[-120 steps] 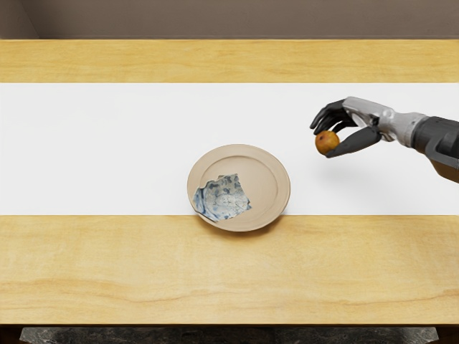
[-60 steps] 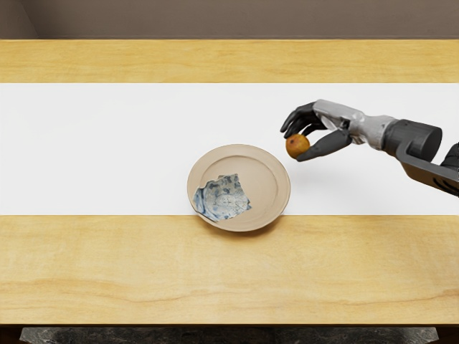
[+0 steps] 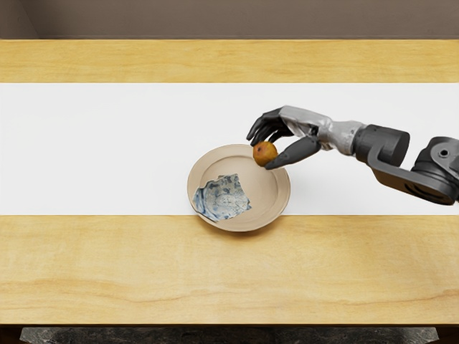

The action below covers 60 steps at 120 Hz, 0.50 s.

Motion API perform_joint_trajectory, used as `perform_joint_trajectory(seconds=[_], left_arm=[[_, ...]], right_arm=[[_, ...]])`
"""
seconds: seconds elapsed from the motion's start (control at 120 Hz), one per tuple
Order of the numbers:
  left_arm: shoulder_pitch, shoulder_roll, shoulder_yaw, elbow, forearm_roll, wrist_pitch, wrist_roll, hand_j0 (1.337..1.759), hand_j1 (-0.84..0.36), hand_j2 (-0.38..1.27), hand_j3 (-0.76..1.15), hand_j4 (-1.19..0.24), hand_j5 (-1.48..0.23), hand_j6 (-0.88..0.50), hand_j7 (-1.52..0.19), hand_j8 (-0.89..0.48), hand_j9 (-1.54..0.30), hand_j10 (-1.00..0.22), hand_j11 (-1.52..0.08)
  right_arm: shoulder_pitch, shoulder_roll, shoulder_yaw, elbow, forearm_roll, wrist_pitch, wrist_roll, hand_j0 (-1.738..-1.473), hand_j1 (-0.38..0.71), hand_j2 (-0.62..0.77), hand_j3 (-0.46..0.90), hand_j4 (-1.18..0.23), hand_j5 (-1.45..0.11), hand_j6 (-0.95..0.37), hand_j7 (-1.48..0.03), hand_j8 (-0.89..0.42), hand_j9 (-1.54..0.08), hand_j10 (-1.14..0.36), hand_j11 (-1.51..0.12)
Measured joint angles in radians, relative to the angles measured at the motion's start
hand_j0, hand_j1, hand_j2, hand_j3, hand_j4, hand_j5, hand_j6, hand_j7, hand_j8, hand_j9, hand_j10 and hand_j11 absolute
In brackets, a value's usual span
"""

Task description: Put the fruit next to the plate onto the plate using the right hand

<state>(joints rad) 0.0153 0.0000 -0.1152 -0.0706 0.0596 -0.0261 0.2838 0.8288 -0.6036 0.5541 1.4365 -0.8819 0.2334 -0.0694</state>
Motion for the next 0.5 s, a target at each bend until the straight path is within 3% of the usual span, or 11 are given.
perform_joint_trajectory(seconds=[0.358, 0.5], left_arm=[[0.001, 0.000, 0.000, 0.000, 0.000, 0.000, 0.000, 1.658, 0.35, 0.00, 0.00, 0.00, 0.00, 0.00, 0.00, 0.00, 0.00, 0.00, 0.00], [0.000, 0.000, 0.000, 0.000, 0.000, 0.000, 0.000, 1.658, 0.35, 0.00, 0.00, 0.00, 0.00, 0.00, 0.00, 0.00, 0.00, 0.00, 0.00]], right_arm=[[-0.020, 0.061, -0.055, 0.004, -0.001, -0.001, 0.000, -1.657, 0.26, 0.08, 0.00, -0.56, -0.74, -0.56, -0.73, -0.47, -0.73, -0.50, -0.72], [-0.022, 0.073, -0.057, 0.002, 0.000, -0.011, 0.000, -1.658, 0.01, 0.03, 0.00, -0.33, -0.43, -0.33, -0.43, -0.28, -0.42, -0.30, -0.42]])
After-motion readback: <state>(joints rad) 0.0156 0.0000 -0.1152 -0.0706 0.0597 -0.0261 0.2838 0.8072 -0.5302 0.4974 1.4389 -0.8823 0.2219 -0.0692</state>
